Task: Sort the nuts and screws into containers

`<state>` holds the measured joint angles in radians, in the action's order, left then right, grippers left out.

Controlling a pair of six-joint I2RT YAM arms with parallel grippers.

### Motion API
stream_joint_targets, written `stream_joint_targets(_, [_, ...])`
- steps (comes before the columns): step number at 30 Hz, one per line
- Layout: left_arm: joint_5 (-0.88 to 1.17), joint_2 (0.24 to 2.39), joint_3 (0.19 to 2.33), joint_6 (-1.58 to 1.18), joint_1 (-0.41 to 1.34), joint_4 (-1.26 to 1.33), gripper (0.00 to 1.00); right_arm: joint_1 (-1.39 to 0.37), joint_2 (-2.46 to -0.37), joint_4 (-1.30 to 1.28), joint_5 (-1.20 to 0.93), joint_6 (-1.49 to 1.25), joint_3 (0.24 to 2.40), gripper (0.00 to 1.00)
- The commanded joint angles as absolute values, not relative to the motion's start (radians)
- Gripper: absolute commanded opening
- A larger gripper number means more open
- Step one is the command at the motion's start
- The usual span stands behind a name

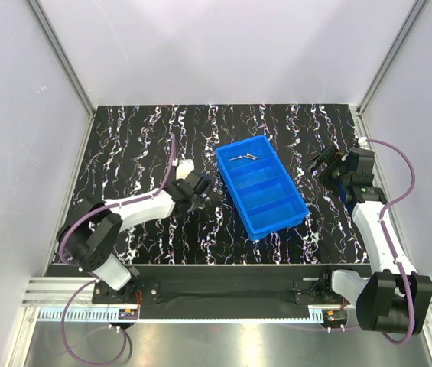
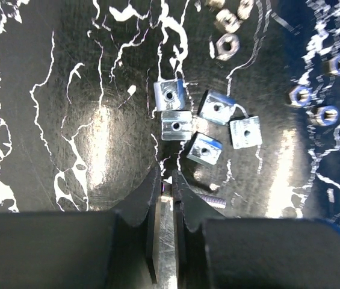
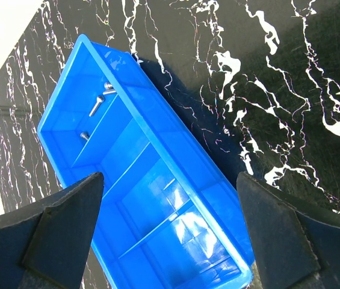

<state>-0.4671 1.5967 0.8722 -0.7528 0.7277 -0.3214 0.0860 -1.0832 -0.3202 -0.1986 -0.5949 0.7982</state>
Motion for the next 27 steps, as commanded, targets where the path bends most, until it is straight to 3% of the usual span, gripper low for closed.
stream_joint_targets(1, [-0.482,1.513,0.890,-0.772,0.730,-0.291,0.03,0.083,-1.085,-0.308,-0.175,-0.581,0.805,1.00])
stream_joint_targets(8, [-0.548,1.451,1.006,-0.753,0.716,-0.200,0.04,0.083,-1.085,-0.308,-0.176,-0.583,0.810,1.00])
stream_joint_targets(17, [-0.526,1.817,1.447,-0.652,0.715,-0.084,0.03,0.083,-1.081,-0.314,-0.169,-0.578,0.813,1.00])
stream_joint_targets(27, [-0.451,2.046,1.669,-0.560,0.718,-0.098,0.07,0.083,-1.103,-0.345,-0.158,-0.572,0.848,1.00])
